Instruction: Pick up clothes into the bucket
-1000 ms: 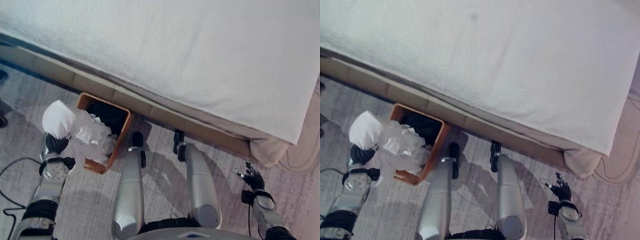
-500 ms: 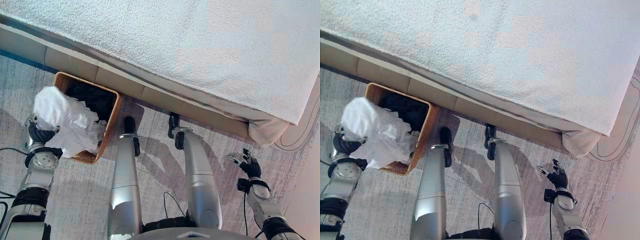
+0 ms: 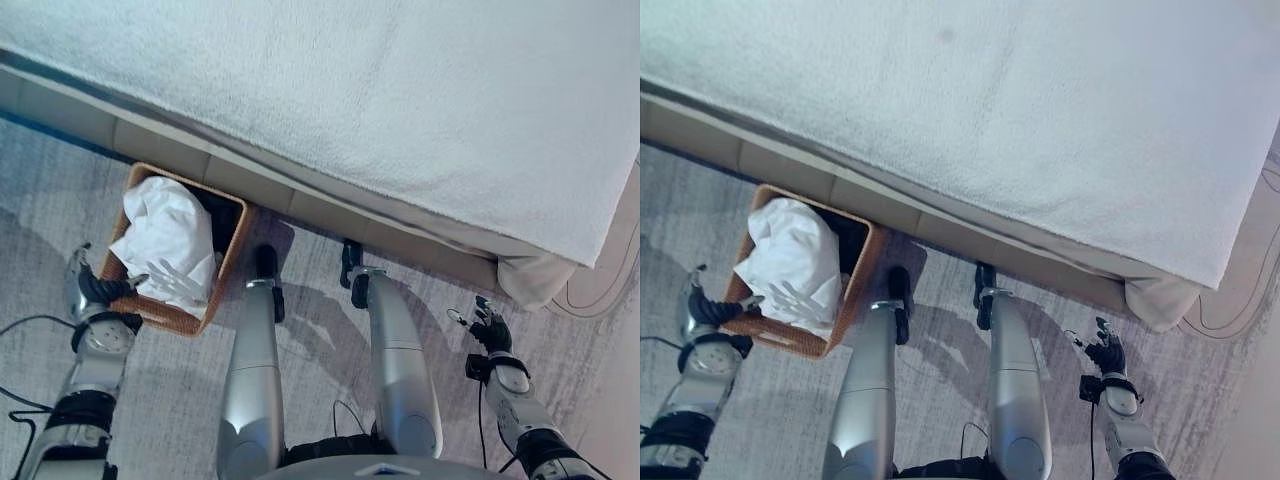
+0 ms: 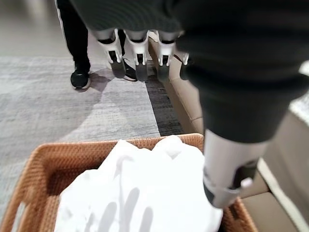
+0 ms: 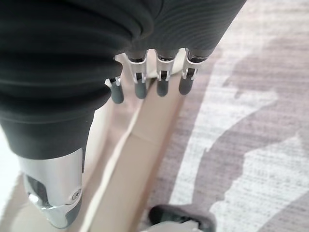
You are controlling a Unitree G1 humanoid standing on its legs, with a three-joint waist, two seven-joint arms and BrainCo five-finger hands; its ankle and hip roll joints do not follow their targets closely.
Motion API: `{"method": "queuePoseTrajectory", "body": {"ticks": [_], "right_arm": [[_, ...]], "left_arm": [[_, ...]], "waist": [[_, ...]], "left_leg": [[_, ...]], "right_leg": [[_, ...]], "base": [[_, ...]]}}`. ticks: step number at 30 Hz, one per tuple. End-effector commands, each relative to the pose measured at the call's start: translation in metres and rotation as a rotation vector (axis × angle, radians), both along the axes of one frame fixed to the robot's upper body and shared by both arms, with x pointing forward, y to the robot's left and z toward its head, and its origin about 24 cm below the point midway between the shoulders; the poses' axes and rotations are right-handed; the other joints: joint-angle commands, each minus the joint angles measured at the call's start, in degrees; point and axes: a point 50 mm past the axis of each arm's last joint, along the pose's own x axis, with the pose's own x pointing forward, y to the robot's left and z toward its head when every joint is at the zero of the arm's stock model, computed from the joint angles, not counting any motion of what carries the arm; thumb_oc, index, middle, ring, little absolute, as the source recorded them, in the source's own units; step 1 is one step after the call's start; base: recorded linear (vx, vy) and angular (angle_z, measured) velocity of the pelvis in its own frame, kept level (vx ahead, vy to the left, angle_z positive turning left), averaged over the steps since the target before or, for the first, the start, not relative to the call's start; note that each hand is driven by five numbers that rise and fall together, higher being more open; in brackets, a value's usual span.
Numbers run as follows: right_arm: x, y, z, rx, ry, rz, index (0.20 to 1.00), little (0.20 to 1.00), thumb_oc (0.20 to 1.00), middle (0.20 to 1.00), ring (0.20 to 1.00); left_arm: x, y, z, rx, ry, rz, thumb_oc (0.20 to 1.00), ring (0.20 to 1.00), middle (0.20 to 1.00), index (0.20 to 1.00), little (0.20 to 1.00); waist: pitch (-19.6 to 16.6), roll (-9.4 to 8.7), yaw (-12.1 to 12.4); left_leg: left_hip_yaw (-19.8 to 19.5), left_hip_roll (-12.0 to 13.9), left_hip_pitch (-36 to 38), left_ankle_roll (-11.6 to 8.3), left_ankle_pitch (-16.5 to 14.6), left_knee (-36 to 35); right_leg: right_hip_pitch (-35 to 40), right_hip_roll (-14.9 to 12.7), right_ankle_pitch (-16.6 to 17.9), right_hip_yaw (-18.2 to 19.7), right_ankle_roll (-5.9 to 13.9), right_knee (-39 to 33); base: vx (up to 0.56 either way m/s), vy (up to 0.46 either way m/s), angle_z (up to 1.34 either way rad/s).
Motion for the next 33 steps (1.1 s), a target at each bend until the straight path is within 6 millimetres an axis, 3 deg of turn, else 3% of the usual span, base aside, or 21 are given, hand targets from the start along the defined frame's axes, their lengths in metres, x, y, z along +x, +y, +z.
{"method": "queuePoseTrajectory", "body": {"ticks": [1, 4, 7, 10, 16, 19, 21, 22, 25, 29, 33], "right_arm": [[-0.003, -0.022, 0.005, -0.074, 0.022, -0.034, 1.000, 1.000, 1.000, 1.000, 1.000], [-0.002, -0.028, 0.003, -0.092, 0.047, -0.046, 1.000, 1.000, 1.000, 1.000, 1.000], [-0.008, -0.030, -0.003, -0.118, 0.094, -0.047, 1.000, 1.000, 1.000, 1.000, 1.000], [-0.026, -0.027, -0.022, -0.144, 0.213, -0.019, 1.000, 1.000, 1.000, 1.000, 1.000], [-0.052, -0.023, -0.041, -0.177, 0.353, 0.027, 1.000, 1.000, 1.000, 1.000, 1.000], [-0.068, -0.019, -0.054, -0.209, 0.453, 0.081, 1.000, 1.000, 1.000, 1.000, 1.000], [-0.078, -0.014, -0.061, -0.215, 0.514, 0.122, 1.000, 1.000, 1.000, 1.000, 1.000], [-0.079, -0.014, -0.061, -0.215, 0.514, 0.123, 1.000, 1.000, 1.000, 1.000, 1.000], [-0.090, -0.003, -0.072, -0.215, 0.592, 0.184, 1.000, 1.000, 1.000, 1.000, 1.000], [-0.090, 0.007, -0.076, -0.201, 0.611, 0.220, 1.000, 1.000, 1.000, 1.000, 1.000], [-0.092, 0.013, -0.079, -0.170, 0.621, 0.234, 1.000, 1.000, 1.000, 1.000, 1.000]], "left_arm": [[-0.003, -0.011, -0.008, -0.189, -0.118, -0.009, 1.000, 1.000, 1.000, 1.000, 1.000], [-0.007, -0.028, -0.039, -0.436, -0.112, -0.016, 1.000, 1.000, 1.000, 1.000, 1.000], [-0.015, -0.041, -0.062, -0.529, -0.049, -0.008, 1.000, 1.000, 1.000, 1.000, 1.000], [-0.029, -0.061, -0.088, -0.590, 0.060, -0.038, 1.000, 1.000, 1.000, 1.000, 1.000], [-0.051, -0.086, -0.113, -0.747, 0.102, -0.027, 1.000, 1.000, 1.000, 1.000, 1.000], [-0.066, -0.106, -0.129, -0.823, 0.150, -0.028, 1.000, 1.000, 1.000, 1.000, 1.000], [-0.088, -0.116, -0.147, -0.891, 0.254, -0.003, 1.000, 1.000, 1.000, 1.000, 1.000], [-0.088, -0.116, -0.147, -0.891, 0.254, -0.003, 1.000, 1.000, 1.000, 1.000, 1.000], [-0.122, -0.129, -0.170, -0.918, 0.434, 0.047, 1.000, 1.000, 1.000, 1.000, 1.000], [-0.132, -0.138, -0.176, -0.860, 0.576, -0.039, 1.000, 1.000, 1.000, 1.000, 1.000], [-0.139, -0.139, -0.180, -0.863, 0.621, -0.042, 1.000, 1.000, 1.000, 1.000, 1.000]], "waist": [[-0.95, 3.51, 0.77], [-0.95, 4.89, 0.70], [-0.95, 5.74, 0.50], [-4.68, 6.21, 0.22], [-9.80, 7.02, 0.64], [-12.49, 7.17, 1.25], [-14.98, 7.11, 1.73], [-14.92, 7.12, 1.71], [-18.37, 6.73, 2.12], [-21.17, 6.49, 2.33], [-22.04, 6.17, 2.58]], "left_leg": [[-1.69, -0.80, 4.42, -0.37, 0.91, -3.55], [-1.77, -0.92, 11.35, -1.10, 2.95, -8.84], [-1.71, -0.54, 18.56, -1.69, 4.41, -13.77], [-1.91, 0.05, 25.50, -2.46, 6.06, -19.96], [-2.16, 0.56, 32.24, -3.11, 7.59, -25.58], [-2.31, 0.56, 35.22, -3.33, 7.87, -27.32], [-2.20, 0.73, 37.51, -3.40, 7.94, -28.51], [-2.22, 0.75, 37.62, -3.41, 7.95, -28.56], [-1.60, 1.24, 40.60, -3.40, 8.17, -30.79], [-1.20, 1.92, 43.21, -3.51, 8.73, -33.98], [-1.21, 1.83, 44.69, -3.42, 8.27, -33.64]], "right_leg": [[8.02, -2.28, -0.80, 1.20, 2.76, -4.04], [14.66, -1.85, 0.22, 0.68, 2.92, -7.87], [21.19, -1.37, 0.69, -0.08, 3.07, -10.83], [27.91, -0.72, 1.28, -1.04, 3.22, -15.28], [34.69, 0.52, 2.31, -2.14, 3.25, -21.38], [38.45, 1.45, 2.90, -2.94, 3.22, -25.01], [41.88, 2.01, 3.53, -3.50, 3.26, -28.50], [42.03, 2.03, 3.57, -3.53, 3.26, -28.61], [46.26, 2.54, 4.82, -4.41, 3.42, -33.28], [49.77, 3.53, 6.07, -5.22, 3.71, -38.44], [51.93, 3.56, 5.76, -5.07, 3.62, -38.62]], "base": [[-0.11, -0.021, -0.05], [-0.03, -0.008, 0.00], [0.02, -0.014, 0.00], [0.09, -0.078, 0.03], [0.09, -0.075, 0.01], [0.07, -0.071, -0.02], [0.09, -0.080, 0.10], [0.08, -0.068, 0.07], [0.07, -0.051, 0.05], [0.04, -0.037, 0.04], [0.04, -0.015, 0.00]]}}
